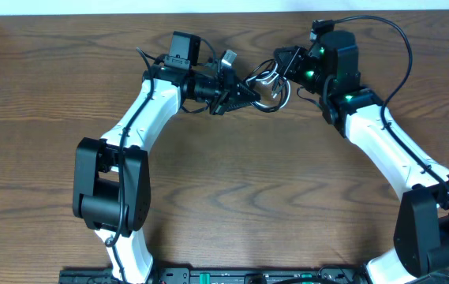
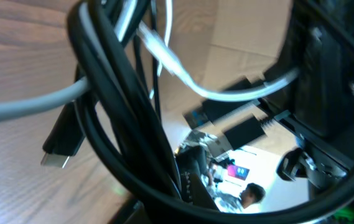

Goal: Untangle cables

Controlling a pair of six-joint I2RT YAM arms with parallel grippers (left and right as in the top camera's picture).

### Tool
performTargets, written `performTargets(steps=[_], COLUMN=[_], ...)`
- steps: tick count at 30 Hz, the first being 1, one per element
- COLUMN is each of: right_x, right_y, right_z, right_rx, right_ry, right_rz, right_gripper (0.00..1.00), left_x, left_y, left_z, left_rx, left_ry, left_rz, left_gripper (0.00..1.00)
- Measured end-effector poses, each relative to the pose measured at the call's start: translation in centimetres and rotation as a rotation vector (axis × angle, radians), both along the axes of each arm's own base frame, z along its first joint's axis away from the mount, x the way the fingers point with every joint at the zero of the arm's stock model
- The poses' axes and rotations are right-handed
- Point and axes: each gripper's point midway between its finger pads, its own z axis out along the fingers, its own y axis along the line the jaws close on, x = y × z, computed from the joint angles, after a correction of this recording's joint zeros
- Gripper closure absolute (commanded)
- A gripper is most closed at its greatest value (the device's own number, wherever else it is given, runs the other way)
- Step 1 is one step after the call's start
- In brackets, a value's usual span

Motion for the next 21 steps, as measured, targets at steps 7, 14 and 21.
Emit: performTargets(steps=[7,14,21], right_x=[0.6,0.5,0.6], right_y=[-0.7,-0.1,-0.6], right_z=[-0.2,-2.2,-2.8], right_rx=[-0.026,-0.046,-0.047], right_ry=[0.0,0.047,0.095], right_rz=[-0.105,-0.146,-0.183], right_gripper=[0.99,0.99,0.99], left_x=[-0.8,-0.4,1.6], left_y=[-1.2,-3.0,-3.0], left_z=[1.2,3.5,5.5], left_rx=[-0.064,-0.153,-0.211], left_ry=[0.006,-0.058,-0.103], left_rz=[-0.048,-0.088,-0.044], left_gripper=[0.93,0.93,0.92])
